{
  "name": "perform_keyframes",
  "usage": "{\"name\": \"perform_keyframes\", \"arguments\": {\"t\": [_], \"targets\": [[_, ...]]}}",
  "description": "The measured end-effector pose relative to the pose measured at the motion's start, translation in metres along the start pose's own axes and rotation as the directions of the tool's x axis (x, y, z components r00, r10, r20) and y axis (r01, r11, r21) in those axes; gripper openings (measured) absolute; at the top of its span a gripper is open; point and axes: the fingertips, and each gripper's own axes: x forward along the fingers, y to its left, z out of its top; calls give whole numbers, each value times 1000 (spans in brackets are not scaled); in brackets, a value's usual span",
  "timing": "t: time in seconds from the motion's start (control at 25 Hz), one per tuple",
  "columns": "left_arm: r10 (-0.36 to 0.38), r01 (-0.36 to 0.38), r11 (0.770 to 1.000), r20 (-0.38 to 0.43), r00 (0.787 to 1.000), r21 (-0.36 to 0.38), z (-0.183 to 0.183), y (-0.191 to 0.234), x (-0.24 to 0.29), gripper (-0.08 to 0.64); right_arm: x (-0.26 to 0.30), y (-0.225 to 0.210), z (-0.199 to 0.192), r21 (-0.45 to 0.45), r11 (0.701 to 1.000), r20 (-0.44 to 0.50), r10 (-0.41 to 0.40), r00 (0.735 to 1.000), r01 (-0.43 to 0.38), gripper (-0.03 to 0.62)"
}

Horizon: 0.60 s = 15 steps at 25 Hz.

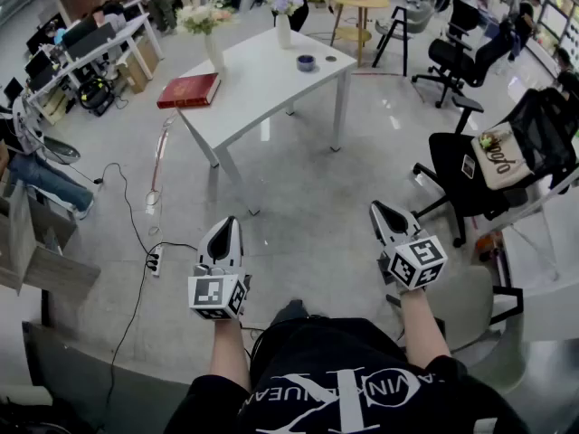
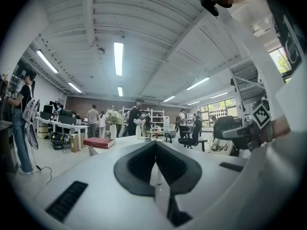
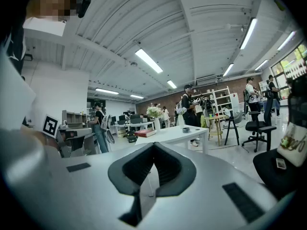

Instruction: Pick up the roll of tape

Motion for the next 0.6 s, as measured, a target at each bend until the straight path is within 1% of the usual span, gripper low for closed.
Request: {"name": "perform_keyframes", "arguments": {"t": [0.2,0.4,0.6], "targets": [[-14,14,1000,4,1000,-6,-1,-4,6,-2,-4,-10,1,23,1000,13,-16,1000,16,11],[-11,11,1000,17,1000,-21,3,-4,11,-1,-3,-11,7,23,1000,33,-9,999,8,11],[-19,19,999,9,1000,-36,-1,-9,17,-2,-6,-19,4,31,999,37,-18,999,16,11]]}}
